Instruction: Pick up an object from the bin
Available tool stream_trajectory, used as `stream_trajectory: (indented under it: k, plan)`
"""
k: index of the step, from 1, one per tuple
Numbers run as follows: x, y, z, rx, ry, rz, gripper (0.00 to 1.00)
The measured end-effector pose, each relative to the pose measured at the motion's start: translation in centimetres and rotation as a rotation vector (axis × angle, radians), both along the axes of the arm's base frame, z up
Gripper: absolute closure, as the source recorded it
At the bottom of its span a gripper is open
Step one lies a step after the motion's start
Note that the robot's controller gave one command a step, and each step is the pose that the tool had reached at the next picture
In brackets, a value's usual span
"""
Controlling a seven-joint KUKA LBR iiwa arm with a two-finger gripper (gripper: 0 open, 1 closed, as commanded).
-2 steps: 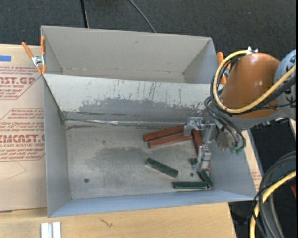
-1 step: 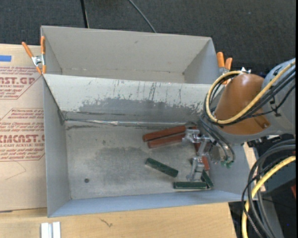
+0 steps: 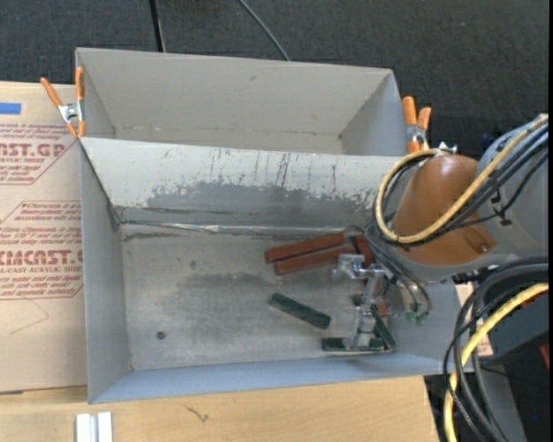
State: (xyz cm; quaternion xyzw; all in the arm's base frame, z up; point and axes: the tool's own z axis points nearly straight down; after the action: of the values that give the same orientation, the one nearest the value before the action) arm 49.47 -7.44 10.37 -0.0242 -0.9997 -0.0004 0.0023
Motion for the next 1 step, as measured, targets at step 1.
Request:
stream_trajectory:
  k: [1]
  plan:
    - [-0.62,3.44,-3.27,0.001,-0.001,-0.087,1.00]
